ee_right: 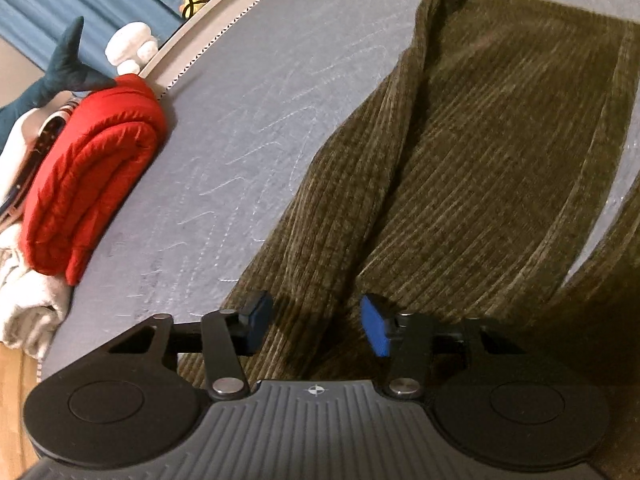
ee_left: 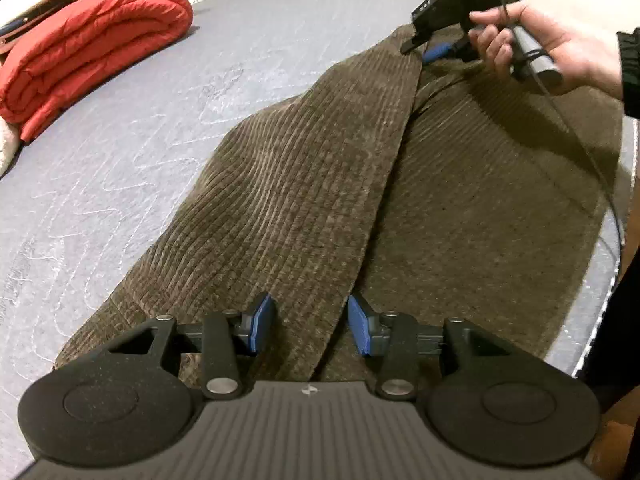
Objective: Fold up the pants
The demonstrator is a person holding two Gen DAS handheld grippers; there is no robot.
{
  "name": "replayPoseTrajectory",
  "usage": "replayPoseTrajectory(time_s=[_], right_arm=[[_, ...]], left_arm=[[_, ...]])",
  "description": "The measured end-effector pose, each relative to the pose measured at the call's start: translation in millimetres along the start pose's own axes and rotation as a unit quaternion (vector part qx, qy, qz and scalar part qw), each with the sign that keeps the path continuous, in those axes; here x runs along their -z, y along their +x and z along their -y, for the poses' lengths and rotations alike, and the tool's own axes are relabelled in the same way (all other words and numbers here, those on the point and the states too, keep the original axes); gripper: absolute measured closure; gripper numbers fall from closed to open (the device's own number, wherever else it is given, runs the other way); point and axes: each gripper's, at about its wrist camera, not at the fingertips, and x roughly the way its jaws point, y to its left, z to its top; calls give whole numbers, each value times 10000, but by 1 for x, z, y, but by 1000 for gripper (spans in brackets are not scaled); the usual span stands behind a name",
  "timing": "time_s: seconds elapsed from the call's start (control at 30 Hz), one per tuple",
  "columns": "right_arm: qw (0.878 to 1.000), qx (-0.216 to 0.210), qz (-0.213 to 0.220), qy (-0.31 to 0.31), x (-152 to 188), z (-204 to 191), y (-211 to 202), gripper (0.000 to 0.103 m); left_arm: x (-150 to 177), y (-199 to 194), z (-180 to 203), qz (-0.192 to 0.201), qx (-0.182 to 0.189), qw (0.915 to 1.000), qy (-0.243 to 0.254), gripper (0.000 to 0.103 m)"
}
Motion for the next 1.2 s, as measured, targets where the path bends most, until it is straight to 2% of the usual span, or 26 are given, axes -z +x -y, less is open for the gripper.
replayPoseTrajectory(time_s=[0.03,0.1,0.27,0.33,0.37,0.53,0.7,0.87,0.93,1.0,1.1,1.17,1.2], right_arm=[[10000,-54,-27,1,0,-1,1,79],[10000,-54,10,-22,1,-2,0,86],[9997,-197,174,-11,-1,-2,-18,92],[9992,-290,285,-39,-3,-3,-32,100],[9988,-348,331,-55,-4,-3,-38,100],[9973,-539,452,-230,-5,-1,-74,100],[9953,-586,492,-588,2,10,-114,100],[9912,-624,420,-1086,19,17,-167,100],[9879,-606,257,-1404,30,17,-186,100],[9835,-487,-120,-1738,45,25,-199,100],[9731,-224,-959,-2081,63,47,-198,97],[9787,-70,-905,-1844,57,67,-199,96],[9835,-36,-766,-1638,48,78,-202,95]], left_arm=[[-1,2,0,-10,-10,10000,12,56],[-4,6,0,-26,-58,10000,33,56],[-7,12,1,-76,-167,9998,79,57],[-7,15,2,-86,-199,9997,112,63],[-6,14,2,-82,-212,9997,125,64],[-6,5,1,45,-108,9999,77,97],[-2,-27,-10,425,-8,9991,42,98],[19,-67,-40,896,564,9942,211,99],[31,-77,-47,909,911,9907,453,99],[48,-79,-41,689,1285,9839,1037,99],[66,-72,-21,336,1352,9736,1810,96],[62,-72,-17,420,1375,9728,1818,94],[56,-75,-21,552,1438,9743,1642,86]])
